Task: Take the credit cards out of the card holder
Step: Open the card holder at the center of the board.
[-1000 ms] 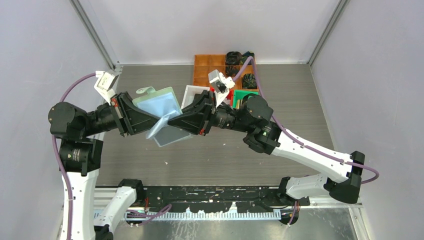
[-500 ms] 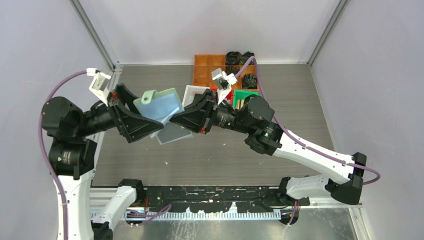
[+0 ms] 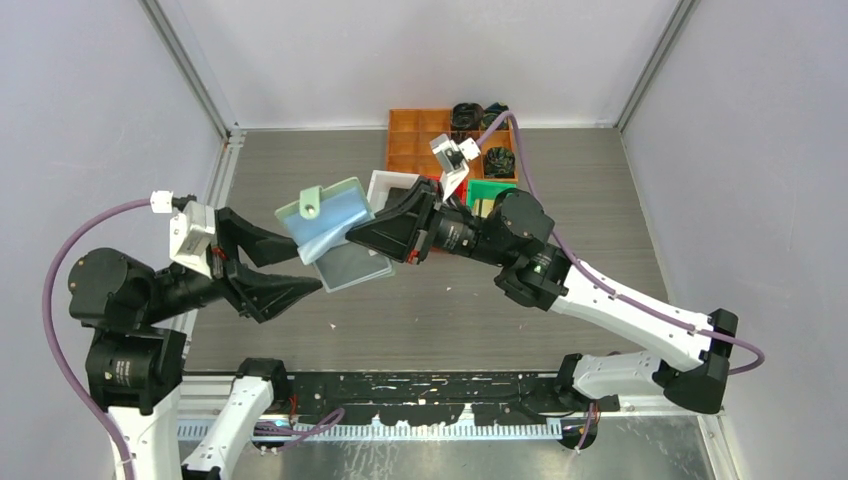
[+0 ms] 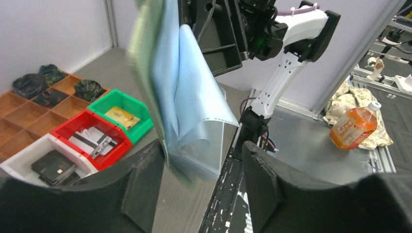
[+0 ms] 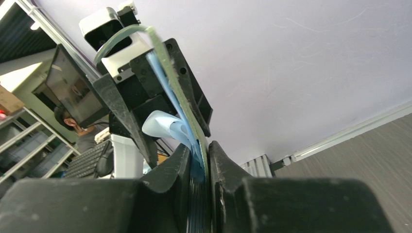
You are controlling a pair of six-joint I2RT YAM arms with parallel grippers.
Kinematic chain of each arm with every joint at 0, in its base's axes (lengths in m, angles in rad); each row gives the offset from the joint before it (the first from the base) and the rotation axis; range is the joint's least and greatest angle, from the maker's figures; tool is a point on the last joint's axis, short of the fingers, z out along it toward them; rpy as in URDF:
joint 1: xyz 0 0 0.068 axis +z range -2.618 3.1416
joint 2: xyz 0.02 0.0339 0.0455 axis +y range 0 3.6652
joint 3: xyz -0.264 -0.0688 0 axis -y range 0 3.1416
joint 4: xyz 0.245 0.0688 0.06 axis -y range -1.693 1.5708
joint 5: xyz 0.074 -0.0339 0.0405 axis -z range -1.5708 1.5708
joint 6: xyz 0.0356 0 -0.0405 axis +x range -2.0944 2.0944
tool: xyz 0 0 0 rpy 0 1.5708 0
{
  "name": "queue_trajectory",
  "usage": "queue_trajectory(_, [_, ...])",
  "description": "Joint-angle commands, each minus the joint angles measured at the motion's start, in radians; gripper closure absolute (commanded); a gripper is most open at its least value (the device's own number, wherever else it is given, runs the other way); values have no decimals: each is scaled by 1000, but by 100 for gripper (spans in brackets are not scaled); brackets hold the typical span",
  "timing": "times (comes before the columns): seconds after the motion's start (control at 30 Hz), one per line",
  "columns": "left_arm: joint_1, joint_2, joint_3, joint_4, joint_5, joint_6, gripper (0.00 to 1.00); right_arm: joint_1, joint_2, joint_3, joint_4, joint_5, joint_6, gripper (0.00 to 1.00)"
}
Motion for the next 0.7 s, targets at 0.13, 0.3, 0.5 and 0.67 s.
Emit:
queue_trajectory(0.13, [-4, -1, -54, 32, -95, 55, 45, -4, 54, 42, 156, -51, 112, 99])
queue_trajectory(0.3, [-4, -4, -61, 43, -133, 43, 58, -5, 79, 41, 170, -94, 124, 99])
queue_trajectory(0.5, [-4, -17, -83, 115, -150, -32, 89, -4, 62, -14, 243, -148, 116, 85])
queue_trajectory(0.67, [-4, -3, -83, 131, -133, -119, 100, -11, 42, -75, 300, -214, 114, 43])
